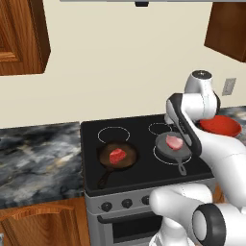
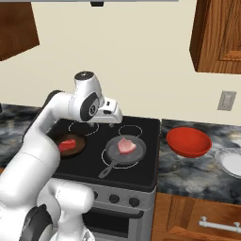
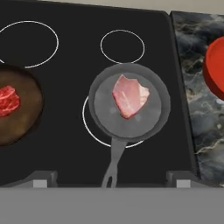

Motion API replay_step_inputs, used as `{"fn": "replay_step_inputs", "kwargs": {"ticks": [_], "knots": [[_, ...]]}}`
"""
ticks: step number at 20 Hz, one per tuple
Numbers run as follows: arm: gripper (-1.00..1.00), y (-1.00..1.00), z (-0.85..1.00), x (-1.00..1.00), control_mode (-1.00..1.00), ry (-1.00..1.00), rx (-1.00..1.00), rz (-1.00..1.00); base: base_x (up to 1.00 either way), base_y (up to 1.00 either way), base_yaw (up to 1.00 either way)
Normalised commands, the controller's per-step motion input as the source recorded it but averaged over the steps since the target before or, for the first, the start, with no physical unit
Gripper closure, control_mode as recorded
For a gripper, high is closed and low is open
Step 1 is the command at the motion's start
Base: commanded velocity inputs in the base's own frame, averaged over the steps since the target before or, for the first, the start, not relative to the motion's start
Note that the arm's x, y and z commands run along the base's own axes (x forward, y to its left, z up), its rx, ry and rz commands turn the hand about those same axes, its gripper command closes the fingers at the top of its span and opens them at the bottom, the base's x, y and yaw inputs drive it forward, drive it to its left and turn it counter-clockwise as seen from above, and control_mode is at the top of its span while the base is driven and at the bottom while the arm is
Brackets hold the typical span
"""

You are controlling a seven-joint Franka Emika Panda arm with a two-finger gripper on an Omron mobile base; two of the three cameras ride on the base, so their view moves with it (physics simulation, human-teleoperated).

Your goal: Place one of the steaks on the plate and the other in the bowl. Then place the bowl in the fridge.

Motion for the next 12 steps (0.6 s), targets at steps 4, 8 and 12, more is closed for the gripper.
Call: {"fn": "replay_step_inputs", "kwargs": {"ticks": [4, 8, 12], "knots": [[-1.0, -0.51, -0.37, 0.05, -1.0, 0.0, 0.0, 0.0, 0.0, 0.0, 0.0], [-1.0, -0.3, -0.46, 0.12, -1.0, 0.0, 0.0, 0.0, 0.0, 0.0, 0.0], [-1.0, -0.08, -0.45, 0.09, -1.0, 0.0, -0.01, 0.0, 0.0, 0.0, 0.0]]}}
